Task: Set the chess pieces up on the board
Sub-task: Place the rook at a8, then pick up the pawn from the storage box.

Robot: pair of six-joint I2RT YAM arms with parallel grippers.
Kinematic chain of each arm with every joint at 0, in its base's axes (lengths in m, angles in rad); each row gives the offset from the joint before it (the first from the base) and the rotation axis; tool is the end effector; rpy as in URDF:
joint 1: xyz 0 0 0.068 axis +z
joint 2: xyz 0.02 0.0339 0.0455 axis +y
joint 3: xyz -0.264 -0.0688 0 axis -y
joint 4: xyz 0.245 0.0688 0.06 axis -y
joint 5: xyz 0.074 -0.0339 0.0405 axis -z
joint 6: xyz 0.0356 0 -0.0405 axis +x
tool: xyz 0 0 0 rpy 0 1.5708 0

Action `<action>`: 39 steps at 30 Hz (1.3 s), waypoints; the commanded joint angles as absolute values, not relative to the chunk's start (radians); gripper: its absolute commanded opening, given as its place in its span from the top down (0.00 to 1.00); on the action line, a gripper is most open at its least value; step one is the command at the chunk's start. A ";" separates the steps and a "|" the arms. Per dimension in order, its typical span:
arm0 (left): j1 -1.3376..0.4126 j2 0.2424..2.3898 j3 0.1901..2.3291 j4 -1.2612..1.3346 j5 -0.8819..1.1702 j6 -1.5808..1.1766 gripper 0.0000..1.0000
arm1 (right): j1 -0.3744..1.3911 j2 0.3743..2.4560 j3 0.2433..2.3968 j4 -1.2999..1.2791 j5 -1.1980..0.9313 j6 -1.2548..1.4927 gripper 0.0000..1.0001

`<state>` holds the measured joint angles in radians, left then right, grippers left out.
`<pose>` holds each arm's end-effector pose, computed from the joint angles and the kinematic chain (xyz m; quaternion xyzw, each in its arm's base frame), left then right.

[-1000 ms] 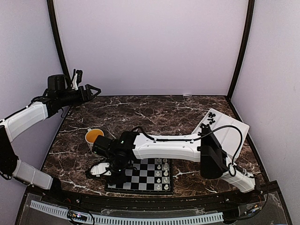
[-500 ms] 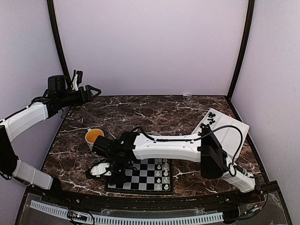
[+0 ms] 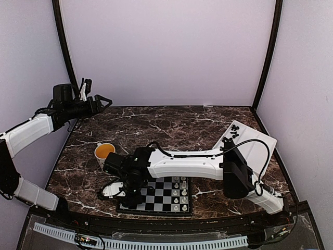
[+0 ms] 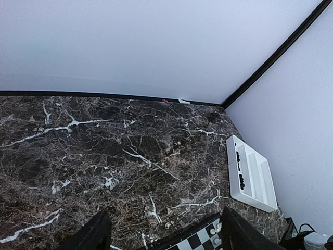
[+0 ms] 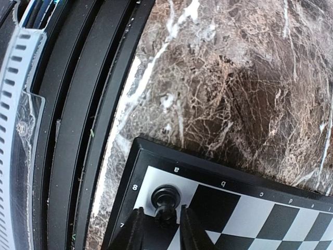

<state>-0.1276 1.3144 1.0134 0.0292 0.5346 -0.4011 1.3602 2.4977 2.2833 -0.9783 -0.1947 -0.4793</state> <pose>0.3008 -0.0569 0.3254 0.0535 0.7827 -0.3554 0.5081 0.1027 0.5134 0.1772 -0.7886 0.5779 0.1661 0.1285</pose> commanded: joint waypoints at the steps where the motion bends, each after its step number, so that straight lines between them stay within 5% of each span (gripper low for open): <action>1: -0.121 1.297 1.000 0.056 0.549 -0.399 0.25 | 1.371 2.468 2.281 -0.987 -0.174 -0.485 0.72; 9: -0.121 1.294 0.989 0.069 0.556 -0.361 0.25 | 1.293 2.281 2.089 -1.013 -0.163 -0.581 0.56; 14: -0.127 1.313 0.984 0.082 0.579 -0.308 0.26 | 1.147 2.031 1.870 -0.953 -0.174 -0.627 0.56; 29: -0.429 1.411 1.118 -0.033 0.484 -0.202 0.29 | 0.337 1.727 1.377 -0.677 -0.244 -0.422 0.74; 39: -0.503 1.509 1.237 -0.123 0.482 -0.188 0.30 | 0.236 1.799 1.347 -0.640 -0.133 -0.434 0.79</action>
